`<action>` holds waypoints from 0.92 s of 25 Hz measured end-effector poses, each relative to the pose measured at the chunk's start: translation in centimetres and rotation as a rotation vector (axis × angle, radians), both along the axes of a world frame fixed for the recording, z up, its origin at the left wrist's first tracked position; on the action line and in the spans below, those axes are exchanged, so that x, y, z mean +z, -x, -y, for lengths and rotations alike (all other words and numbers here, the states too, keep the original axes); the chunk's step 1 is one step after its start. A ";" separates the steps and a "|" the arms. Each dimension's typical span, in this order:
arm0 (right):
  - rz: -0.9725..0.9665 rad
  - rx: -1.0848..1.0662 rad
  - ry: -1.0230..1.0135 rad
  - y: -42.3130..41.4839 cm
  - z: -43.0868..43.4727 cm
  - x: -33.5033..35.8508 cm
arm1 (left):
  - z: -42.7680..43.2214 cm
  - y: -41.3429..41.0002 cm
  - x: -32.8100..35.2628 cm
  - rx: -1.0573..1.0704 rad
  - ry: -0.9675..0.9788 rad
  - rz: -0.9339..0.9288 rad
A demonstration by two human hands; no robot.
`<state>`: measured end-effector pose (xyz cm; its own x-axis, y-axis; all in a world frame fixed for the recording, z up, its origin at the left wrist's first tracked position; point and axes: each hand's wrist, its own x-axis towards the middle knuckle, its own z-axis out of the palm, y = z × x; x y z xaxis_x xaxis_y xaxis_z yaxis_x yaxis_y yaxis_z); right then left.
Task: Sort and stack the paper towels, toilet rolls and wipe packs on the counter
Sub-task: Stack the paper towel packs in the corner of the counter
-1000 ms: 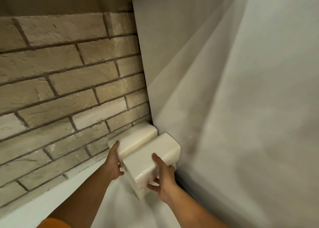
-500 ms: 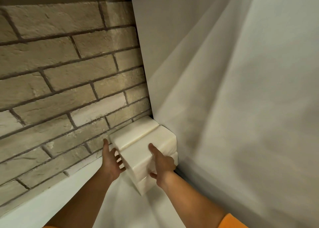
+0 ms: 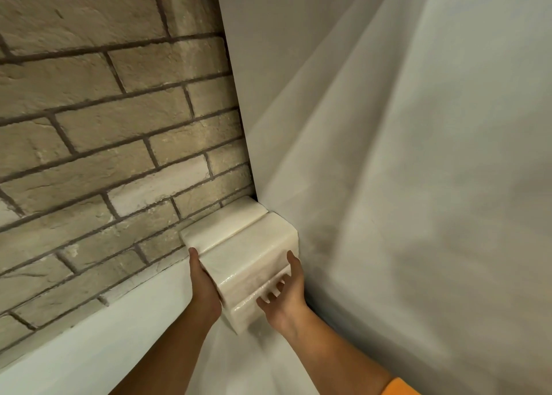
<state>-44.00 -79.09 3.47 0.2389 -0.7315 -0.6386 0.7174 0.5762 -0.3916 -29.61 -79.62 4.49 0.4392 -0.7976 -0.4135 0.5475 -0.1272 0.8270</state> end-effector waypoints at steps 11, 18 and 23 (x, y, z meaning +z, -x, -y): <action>0.023 0.140 0.031 0.9 -1.5 -1.0 | -0.1 0.5 0.1 0.041 -0.039 -0.023; 0.020 0.145 0.075 0.7 -1.0 -1.4 | -0.3 -0.7 -0.1 -0.060 -0.167 0.143; 0.005 0.164 0.018 1.9 -2.0 -0.9 | -1.8 -2.9 0.1 -0.037 -0.204 0.244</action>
